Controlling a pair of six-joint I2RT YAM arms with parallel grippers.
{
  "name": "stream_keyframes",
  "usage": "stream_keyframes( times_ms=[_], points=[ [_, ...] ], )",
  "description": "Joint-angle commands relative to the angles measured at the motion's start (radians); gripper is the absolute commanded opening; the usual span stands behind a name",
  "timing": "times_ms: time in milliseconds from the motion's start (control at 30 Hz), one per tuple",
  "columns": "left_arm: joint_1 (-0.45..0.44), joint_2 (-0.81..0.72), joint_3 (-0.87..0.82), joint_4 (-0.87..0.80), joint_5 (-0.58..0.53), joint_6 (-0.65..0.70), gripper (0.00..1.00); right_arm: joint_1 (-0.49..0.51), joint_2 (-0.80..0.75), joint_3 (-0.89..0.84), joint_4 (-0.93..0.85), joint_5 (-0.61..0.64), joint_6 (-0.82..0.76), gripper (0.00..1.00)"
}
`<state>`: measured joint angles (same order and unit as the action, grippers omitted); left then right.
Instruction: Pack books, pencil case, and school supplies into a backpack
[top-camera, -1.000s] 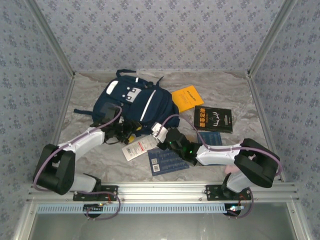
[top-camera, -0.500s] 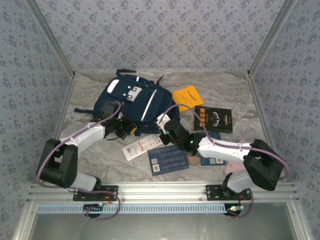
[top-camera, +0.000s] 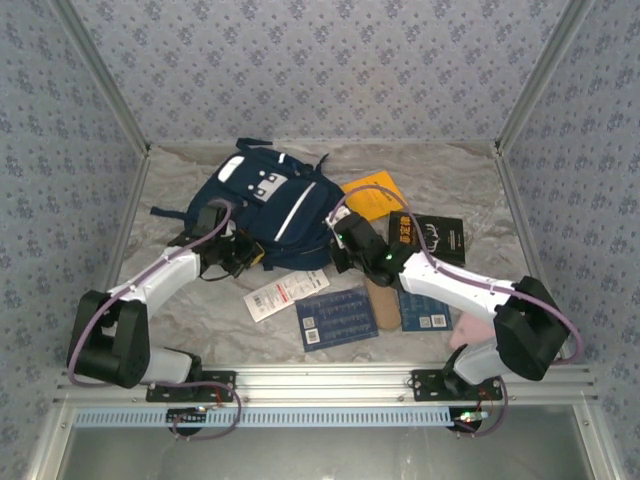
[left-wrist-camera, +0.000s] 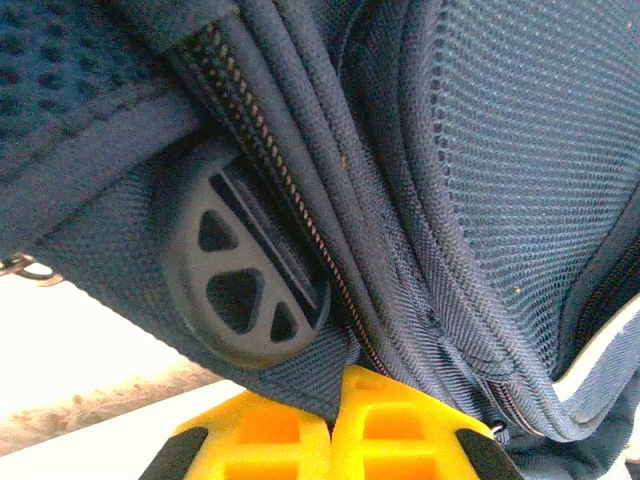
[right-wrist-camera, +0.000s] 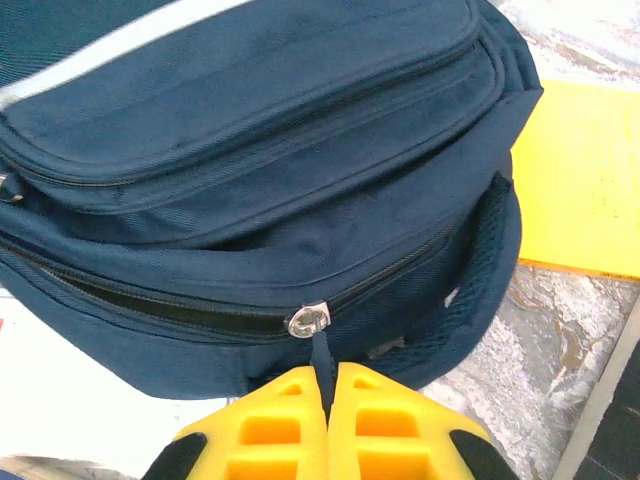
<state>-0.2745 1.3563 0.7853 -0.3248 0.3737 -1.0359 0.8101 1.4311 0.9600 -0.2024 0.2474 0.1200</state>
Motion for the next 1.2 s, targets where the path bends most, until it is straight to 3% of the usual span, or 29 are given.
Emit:
stream_keyframes(
  times_ms=[0, 233, 433, 567, 633, 833, 1000, 1100, 1167],
  points=[
    [0.028, -0.039, 0.059, -0.079, -0.045, 0.096, 0.00, -0.052, 0.024, 0.056, -0.085, 0.030, 0.014, 0.00],
    [0.029, -0.045, 0.166, -0.194, 0.001, 0.227, 0.00, -0.145, 0.151, 0.192, -0.178, 0.094, 0.051, 0.00],
    [0.029, -0.021, 0.311, -0.318, 0.043, 0.382, 0.00, -0.170, 0.116, 0.267, -0.182, 0.018, 0.062, 0.00],
    [0.029, 0.011, 0.443, -0.451, 0.030, 0.520, 0.00, -0.153, 0.037, 0.284, -0.227, -0.083, 0.093, 0.00],
    [0.031, 0.019, 0.498, -0.506, 0.024, 0.561, 0.05, -0.138, 0.005, 0.276, -0.251, -0.160, 0.135, 0.00],
    [0.060, 0.008, 0.582, -0.628, -0.076, 0.604, 0.11, 0.012, -0.075, 0.241, -0.298, -0.226, 0.225, 0.00],
    [0.131, -0.048, 0.521, -0.635, -0.124, 0.539, 0.31, 0.167, -0.095, 0.161, -0.168, -0.238, 0.352, 0.00],
    [0.170, -0.118, 0.471, -0.641, -0.174, 0.476, 0.47, 0.223, -0.048, 0.135, -0.046, -0.238, 0.436, 0.00],
    [0.189, -0.157, 0.458, -0.675, -0.202, 0.423, 0.52, 0.247, 0.004, 0.121, 0.037, -0.250, 0.485, 0.00]
  ],
)
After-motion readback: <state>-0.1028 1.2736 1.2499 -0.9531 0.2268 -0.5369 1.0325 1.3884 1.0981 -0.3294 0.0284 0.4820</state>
